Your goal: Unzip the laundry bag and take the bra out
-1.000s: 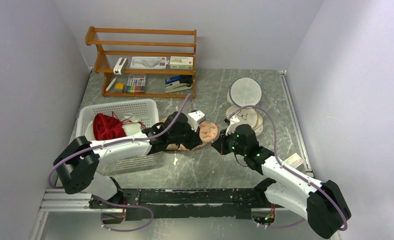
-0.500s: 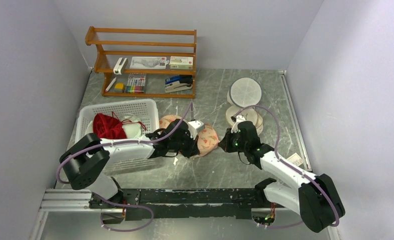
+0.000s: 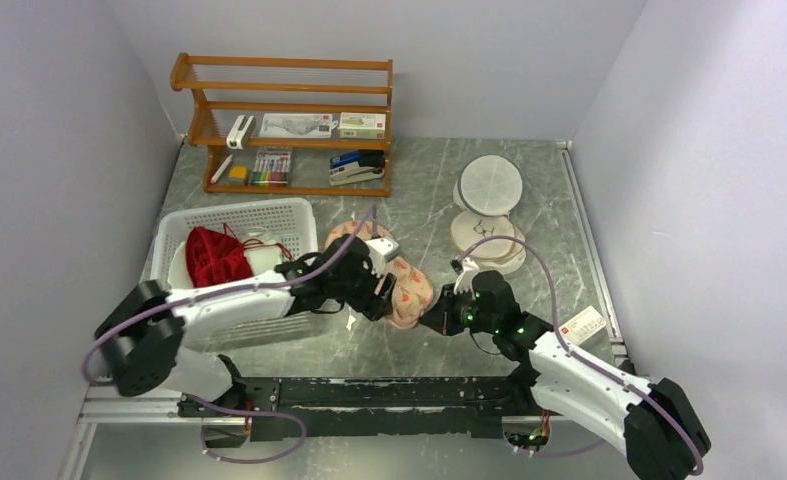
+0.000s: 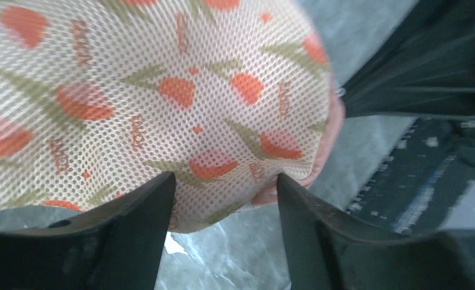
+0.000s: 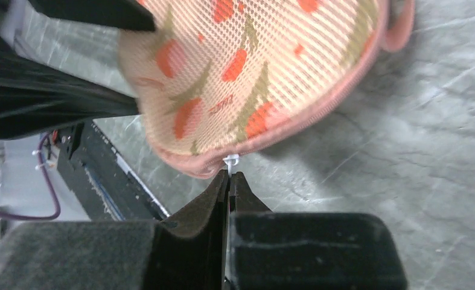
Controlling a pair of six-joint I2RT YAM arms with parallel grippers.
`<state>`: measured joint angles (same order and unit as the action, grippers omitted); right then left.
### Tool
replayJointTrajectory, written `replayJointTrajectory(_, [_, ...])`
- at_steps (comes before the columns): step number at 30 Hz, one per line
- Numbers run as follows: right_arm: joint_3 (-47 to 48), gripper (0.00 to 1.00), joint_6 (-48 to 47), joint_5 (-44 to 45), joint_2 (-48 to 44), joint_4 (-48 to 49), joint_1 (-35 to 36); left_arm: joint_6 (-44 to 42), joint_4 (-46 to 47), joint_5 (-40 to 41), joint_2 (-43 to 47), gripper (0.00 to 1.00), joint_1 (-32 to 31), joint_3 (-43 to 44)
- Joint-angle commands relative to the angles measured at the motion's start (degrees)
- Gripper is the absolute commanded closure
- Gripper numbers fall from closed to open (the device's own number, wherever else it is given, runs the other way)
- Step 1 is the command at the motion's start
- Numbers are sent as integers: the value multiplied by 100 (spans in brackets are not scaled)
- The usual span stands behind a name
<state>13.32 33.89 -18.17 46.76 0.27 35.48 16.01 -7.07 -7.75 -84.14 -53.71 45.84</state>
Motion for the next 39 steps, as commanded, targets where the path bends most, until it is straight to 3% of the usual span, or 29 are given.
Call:
replayJointTrajectory(1, [-63, 100, 326, -306, 37, 640, 279, 525, -250, -143, 1080, 21, -154, 44])
replayJointTrajectory(8, [-270, 100, 701, -558, 227, 1320, 437, 970, -389, 221, 922, 10, -755, 403])
replayJointTrajectory(16, [-271, 100, 599, -462, -28, 1002, 476, 659, -513, 748, -5, 19, -896, 934])
replayJointTrajectory(26, [-246, 100, 419, -398, -52, 687, 471, 1050, 57, 650, 83, 49, -895, 165])
replayJointTrajectory(32, [-290, 100, 397, -253, -82, 607, 474, 929, -160, 773, 136, 91, -896, 103])
replayJointTrajectory(39, [-188, 100, 585, 1315, -97, 21, 461, 983, -235, 880, 319, 93, -896, -224])
